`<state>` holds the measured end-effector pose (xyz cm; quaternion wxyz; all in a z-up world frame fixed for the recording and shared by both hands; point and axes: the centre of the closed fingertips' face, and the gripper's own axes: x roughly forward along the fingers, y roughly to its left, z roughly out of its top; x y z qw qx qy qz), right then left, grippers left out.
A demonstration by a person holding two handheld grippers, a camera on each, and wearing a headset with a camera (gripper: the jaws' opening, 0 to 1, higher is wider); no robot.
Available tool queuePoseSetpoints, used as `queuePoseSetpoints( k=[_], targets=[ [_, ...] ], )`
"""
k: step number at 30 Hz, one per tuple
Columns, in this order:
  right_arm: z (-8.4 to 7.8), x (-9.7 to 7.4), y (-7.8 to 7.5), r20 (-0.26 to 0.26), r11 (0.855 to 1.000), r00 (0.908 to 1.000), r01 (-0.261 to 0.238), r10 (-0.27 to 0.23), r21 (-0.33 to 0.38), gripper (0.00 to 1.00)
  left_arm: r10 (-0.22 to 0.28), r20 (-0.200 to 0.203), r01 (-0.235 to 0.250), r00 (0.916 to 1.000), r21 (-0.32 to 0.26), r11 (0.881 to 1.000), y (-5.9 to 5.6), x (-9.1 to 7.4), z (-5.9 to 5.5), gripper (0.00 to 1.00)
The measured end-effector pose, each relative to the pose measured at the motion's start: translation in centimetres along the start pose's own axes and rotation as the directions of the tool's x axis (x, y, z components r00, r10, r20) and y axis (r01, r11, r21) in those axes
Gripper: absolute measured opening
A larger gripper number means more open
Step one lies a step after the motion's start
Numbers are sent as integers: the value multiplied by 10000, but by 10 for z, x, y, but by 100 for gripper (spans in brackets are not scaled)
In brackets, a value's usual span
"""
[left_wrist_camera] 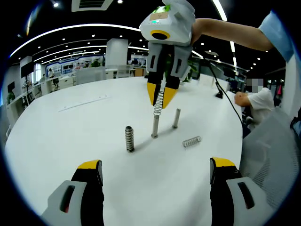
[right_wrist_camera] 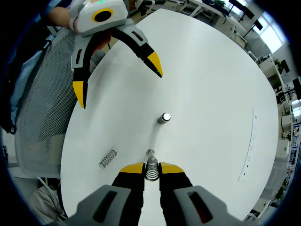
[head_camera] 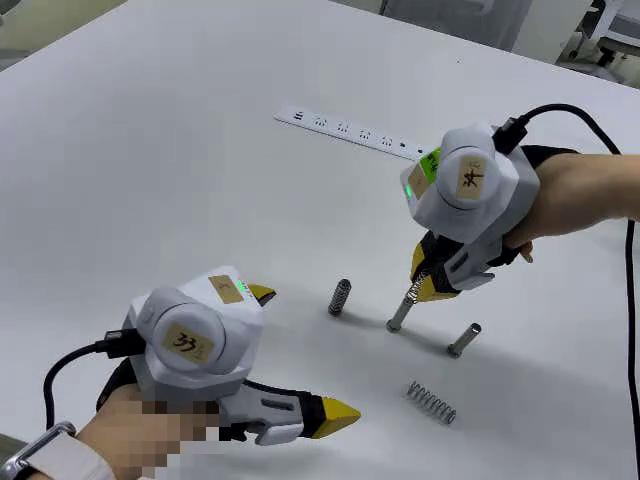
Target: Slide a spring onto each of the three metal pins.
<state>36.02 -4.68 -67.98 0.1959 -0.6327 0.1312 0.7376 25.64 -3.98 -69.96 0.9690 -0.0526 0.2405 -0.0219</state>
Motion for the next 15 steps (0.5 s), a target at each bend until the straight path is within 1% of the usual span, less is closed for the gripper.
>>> queuePoseSetpoints(
  k=[8, 11, 15],
  targets=[
    [1, 5, -1, -55, 10000, 10000, -44, 44, -59, 13, -27, 5, 27, 10000, -27, 10000, 0, 0, 0, 95],
    [-2, 7, -2, -197, 9999, 9998, -58, 56, -118, 13, -48, -13, 48, 10000, -44, 10000, 0, 0, 0, 95],
    [-3, 11, 0, -234, 9999, 9997, -123, 121, -89, 13, -65, -1, 65, 10000, -61, 10000, 1, 1, -1, 95]
  ],
)
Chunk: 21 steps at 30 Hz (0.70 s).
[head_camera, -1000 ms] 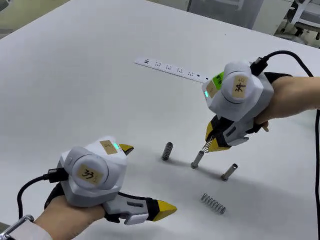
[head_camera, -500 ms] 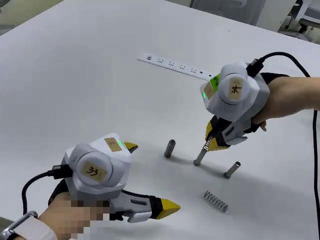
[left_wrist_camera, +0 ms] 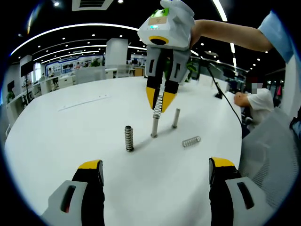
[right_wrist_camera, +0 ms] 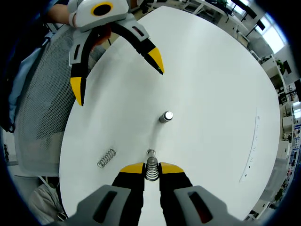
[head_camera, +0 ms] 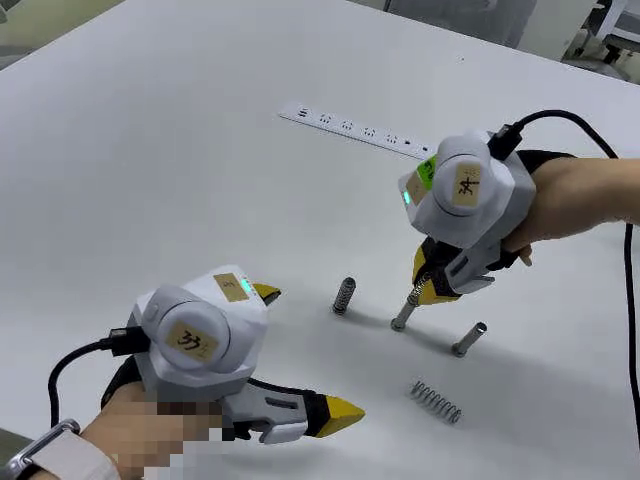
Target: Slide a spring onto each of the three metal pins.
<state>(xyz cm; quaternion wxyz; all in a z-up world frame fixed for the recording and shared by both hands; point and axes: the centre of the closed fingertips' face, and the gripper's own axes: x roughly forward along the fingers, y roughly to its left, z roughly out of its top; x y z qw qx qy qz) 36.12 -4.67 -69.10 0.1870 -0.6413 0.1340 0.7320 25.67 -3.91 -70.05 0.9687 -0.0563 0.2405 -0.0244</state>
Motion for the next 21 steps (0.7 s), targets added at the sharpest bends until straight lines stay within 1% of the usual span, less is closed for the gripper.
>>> queuePoseSetpoints(
  k=[7, 21],
  targets=[
    [-3, 11, -1, -142, 10000, 9999, 24, -25, -73, 13, -24, -40, 24, 10000, -13, 10000, -1, 0, -1, 94],
    [-4, 29, 0, -357, 9997, 9993, -136, 129, -206, 13, -133, -169, 131, 9998, -83, 9999, -2, 1, -5, 93]
  ],
)
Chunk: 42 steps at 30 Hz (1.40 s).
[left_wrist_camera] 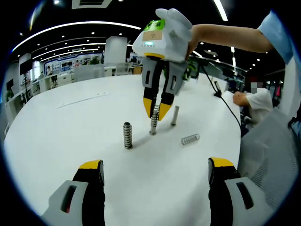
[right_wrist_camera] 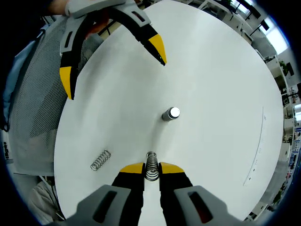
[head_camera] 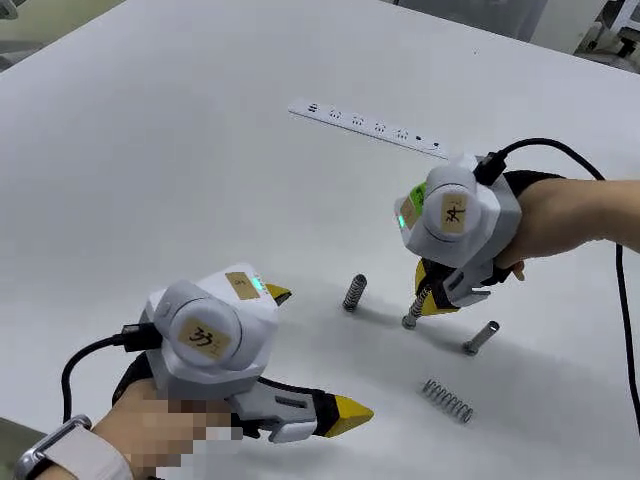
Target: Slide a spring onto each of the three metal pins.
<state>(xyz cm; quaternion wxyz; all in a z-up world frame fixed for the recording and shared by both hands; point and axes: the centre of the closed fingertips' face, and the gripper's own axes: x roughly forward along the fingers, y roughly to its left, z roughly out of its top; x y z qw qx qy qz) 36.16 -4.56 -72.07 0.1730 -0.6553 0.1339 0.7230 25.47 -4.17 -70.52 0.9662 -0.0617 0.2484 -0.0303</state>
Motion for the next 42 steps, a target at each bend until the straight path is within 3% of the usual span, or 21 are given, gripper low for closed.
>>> queuePoseSetpoints(
  k=[10, 21, 25, 33, 36, 39, 42],
  targets=[
    [-1, 14, 2, 28, 10000, 10000, -64, 64, 39, 13, -62, -97, 62, 9999, -18, 10000, -1, 0, -2, 93],
    [0, 16, 2, 143, 9999, 9999, -23, 21, 122, 13, -97, -136, 96, 9999, -103, 9999, 0, 2, -5, 93],
    [2, 15, 2, 221, 9999, 9998, -16, 13, 165, 14, -325, -147, 321, 9994, -263, 9991, -3, 1, -5, 85],
    [-1, 12, 4, 293, 9993, 9996, 38, -49, 361, 15, -268, -14, 267, 9996, -274, 9993, 0, -1, -2, 77],
    [-3, 7, 3, 291, 9989, 9995, 105, -118, 456, 15, -241, -131, 236, 9996, -359, 9991, 0, -1, -3, 70],
    [-5, 4, 3, 305, 9984, 9994, 166, -183, 548, 15, -205, 26, 206, 9998, -528, 9984, 1, -1, 0, 74],
    [-7, 2, 3, 298, 9979, 9993, 223, -242, 612, 15, -316, 136, 325, 9994, -659, 9973, 0, -2, 3, 69]
  ],
)
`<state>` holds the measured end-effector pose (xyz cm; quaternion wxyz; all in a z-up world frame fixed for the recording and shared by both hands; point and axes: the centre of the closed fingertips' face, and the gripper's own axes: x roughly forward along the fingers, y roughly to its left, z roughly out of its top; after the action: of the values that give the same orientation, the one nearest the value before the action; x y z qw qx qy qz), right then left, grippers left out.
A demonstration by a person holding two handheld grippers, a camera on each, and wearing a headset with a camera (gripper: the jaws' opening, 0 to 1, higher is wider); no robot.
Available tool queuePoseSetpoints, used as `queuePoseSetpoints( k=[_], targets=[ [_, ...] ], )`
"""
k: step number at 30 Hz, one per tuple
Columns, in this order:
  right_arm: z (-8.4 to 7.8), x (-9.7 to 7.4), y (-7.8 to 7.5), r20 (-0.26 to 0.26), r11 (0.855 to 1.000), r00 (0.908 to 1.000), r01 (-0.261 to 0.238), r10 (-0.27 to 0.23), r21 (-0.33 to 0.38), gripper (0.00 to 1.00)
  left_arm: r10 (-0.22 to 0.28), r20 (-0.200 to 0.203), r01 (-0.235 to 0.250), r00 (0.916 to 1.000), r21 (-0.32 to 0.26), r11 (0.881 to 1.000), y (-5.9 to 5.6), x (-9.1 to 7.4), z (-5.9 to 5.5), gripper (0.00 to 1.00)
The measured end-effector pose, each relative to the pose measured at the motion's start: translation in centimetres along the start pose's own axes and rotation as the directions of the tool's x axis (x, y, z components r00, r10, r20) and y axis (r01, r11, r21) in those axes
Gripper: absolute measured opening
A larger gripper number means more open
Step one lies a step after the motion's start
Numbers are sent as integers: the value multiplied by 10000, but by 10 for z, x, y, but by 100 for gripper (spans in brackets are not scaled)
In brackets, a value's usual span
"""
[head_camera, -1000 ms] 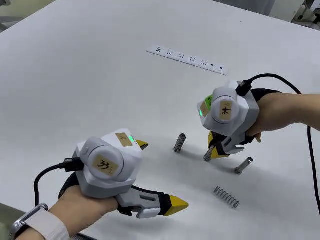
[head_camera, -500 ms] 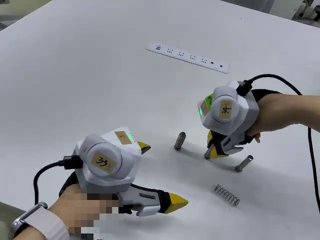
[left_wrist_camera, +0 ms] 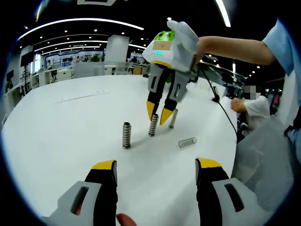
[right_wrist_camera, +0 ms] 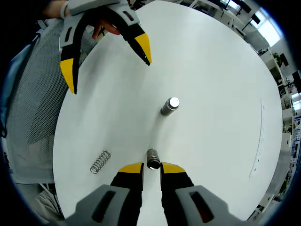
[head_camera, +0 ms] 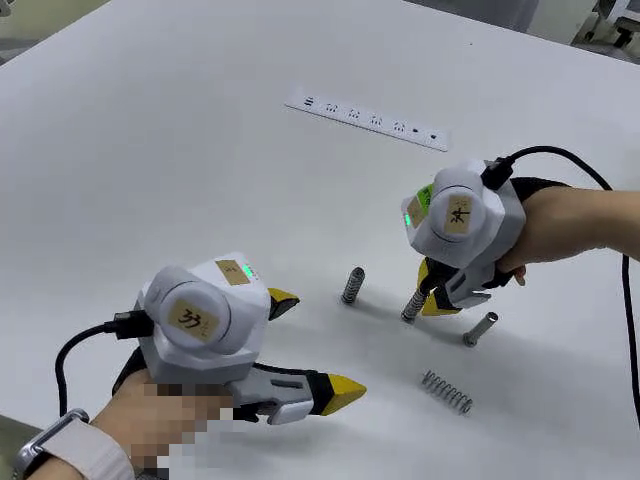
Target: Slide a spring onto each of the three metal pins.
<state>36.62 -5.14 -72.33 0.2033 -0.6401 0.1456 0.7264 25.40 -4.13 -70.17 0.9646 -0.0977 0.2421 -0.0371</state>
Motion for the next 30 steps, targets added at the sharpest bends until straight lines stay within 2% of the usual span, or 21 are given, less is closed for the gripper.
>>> queuePoseSetpoints(
  k=[5, 9, 13, 18, 21, 22, 26, 30],
  targets=[
    [-3, -1, 2, -31, 9999, 10000, 48, -48, 103, 15, 45, -29, -45, 10000, 47, 10000, 0, 0, 1, 68],
    [-5, -5, 2, 19, 9997, 9999, 146, -146, 219, 15, 47, 268, -44, 9996, -120, 9999, 2, -2, 4, 69],
    [-5, -9, 3, 242, 9988, 9995, 171, -182, 458, 18, 230, 402, -232, 9989, 26, 9997, 2, -1, 9, 72],
    [0, -15, 5, 809, 9965, 9962, 273, -337, 791, 32, 449, 317, -446, 9985, -121, 9989, 6, 0, 8, 88],
    [3, -19, 5, 1110, 9941, 9926, 382, -494, 1012, 42, 514, 364, -502, 9980, -346, 9981, 6, -1, 9, 94],
    [5, -21, 4, 1250, 9932, 9904, 456, -590, 1071, 46, 631, 362, -616, 9974, -416, 9972, 8, -1, 9, 99],
    [8, -25, 3, 1476, 9900, 9854, 665, -847, 1243, 63, 668, 416, -650, 9969, -440, 9969, 8, -2, 10, 100],
    [6, -30, 4, 1652, 9841, 9787, 978, -1221, 1484, 77, 596, 516, -566, 9969, -579, 9967, 7, -4, 12, 100]
  ],
)
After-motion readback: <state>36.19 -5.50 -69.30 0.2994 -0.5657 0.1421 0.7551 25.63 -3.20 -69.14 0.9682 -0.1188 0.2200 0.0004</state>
